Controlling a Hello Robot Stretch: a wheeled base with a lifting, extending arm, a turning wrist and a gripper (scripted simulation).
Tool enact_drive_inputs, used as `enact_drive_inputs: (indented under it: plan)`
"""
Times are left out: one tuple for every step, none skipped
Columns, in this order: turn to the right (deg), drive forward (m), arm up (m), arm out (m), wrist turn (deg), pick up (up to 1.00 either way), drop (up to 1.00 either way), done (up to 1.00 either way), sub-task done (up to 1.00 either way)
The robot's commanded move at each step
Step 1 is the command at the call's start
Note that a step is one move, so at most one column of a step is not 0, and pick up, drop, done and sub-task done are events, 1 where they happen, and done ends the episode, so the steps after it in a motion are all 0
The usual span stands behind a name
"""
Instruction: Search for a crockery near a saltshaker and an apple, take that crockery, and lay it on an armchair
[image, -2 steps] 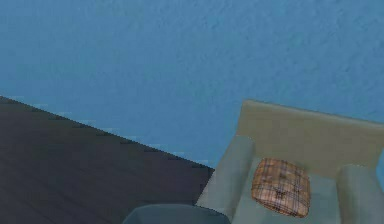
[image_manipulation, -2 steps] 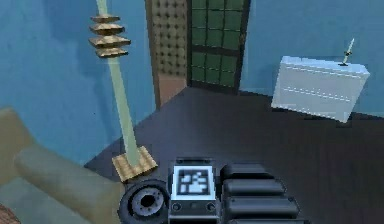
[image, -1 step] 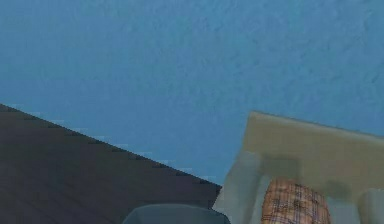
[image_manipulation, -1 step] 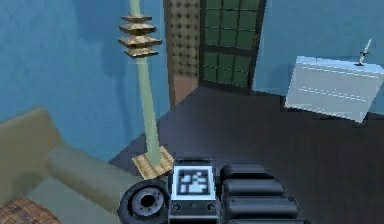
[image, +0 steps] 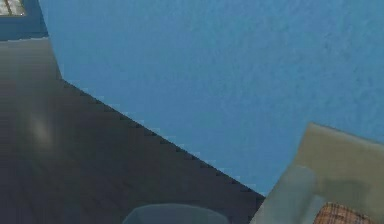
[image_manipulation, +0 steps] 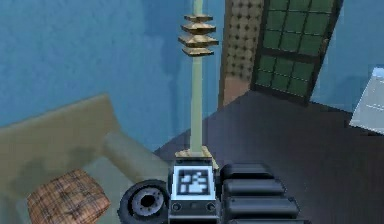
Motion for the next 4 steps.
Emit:
enact_drive_inputs:
  plan:
    - [9.0,0.00,0.00,0.00,0.0,0.00,0.00,0.00,0.00]
    - [-6.0,0.00,0.00,0.00,0.0,0.00,0.00,0.00,0.00]
    - [6.0,0.00,0.00,0.00,0.0,0.00,0.00,0.00,0.00]
    - [-3.0,0.00,0.00,0.00,0.0,0.00,0.00,0.00,0.00]
